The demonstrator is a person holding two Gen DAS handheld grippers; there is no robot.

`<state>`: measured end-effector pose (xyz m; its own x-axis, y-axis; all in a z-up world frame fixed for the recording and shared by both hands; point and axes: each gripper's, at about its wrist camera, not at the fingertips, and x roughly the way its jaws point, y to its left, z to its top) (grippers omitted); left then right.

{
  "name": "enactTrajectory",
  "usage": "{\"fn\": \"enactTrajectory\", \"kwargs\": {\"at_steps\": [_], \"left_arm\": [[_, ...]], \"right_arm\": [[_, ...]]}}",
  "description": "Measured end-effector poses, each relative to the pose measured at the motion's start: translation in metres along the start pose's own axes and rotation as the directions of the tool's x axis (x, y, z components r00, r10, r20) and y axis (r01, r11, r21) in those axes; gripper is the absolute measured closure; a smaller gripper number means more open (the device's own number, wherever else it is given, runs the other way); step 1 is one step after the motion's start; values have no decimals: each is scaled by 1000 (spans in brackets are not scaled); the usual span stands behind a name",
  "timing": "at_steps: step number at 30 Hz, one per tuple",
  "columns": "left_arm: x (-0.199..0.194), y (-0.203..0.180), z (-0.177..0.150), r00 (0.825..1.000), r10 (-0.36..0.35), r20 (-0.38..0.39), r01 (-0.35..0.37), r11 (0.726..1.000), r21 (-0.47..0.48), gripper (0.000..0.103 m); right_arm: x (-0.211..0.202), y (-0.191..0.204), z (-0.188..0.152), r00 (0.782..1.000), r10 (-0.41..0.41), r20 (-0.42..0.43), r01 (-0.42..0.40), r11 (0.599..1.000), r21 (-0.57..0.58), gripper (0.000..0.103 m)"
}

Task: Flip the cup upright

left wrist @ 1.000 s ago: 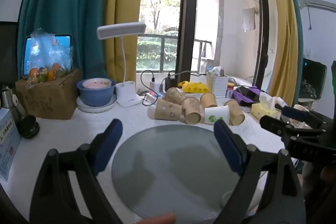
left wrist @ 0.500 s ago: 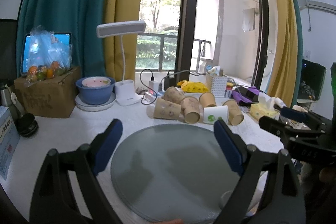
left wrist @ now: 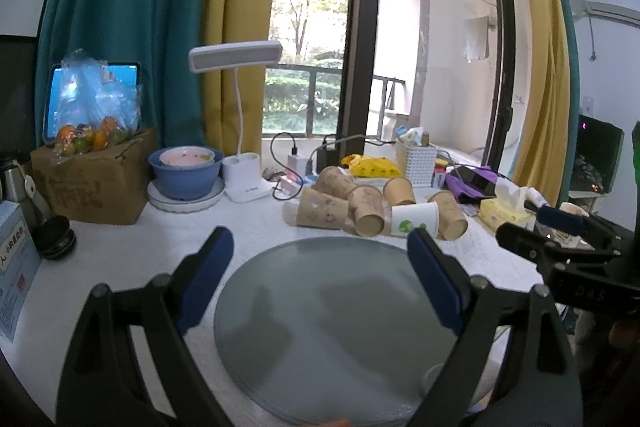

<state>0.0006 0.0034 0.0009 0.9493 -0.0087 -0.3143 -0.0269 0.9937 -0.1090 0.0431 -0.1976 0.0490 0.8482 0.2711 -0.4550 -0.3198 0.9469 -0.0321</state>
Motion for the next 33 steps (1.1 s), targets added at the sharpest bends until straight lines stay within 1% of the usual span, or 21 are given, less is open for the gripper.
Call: {"fn": "enactTrajectory", "kwargs": {"at_steps": [11, 18, 23, 33], "left_arm": [[-1, -1, -2, 1000, 5, 5, -5, 1000, 2, 13], [-2, -10, -6, 1000, -16, 3, 16, 999, 45, 13], [0, -6, -5, 1000, -10, -1, 10, 1000, 29, 13], [-2, -7, -4, 1000, -10, 6, 10, 1000, 28, 13]], "right_arm": [[0, 0, 0, 1000, 0, -1, 0, 1000, 0, 17], [0, 0, 0, 1000, 0, 0, 0, 1000, 0, 17], [0, 0, 0, 1000, 0, -1, 0, 1000, -1, 17], [0, 0, 0, 1000, 0, -1, 0, 1000, -1, 17]]}}
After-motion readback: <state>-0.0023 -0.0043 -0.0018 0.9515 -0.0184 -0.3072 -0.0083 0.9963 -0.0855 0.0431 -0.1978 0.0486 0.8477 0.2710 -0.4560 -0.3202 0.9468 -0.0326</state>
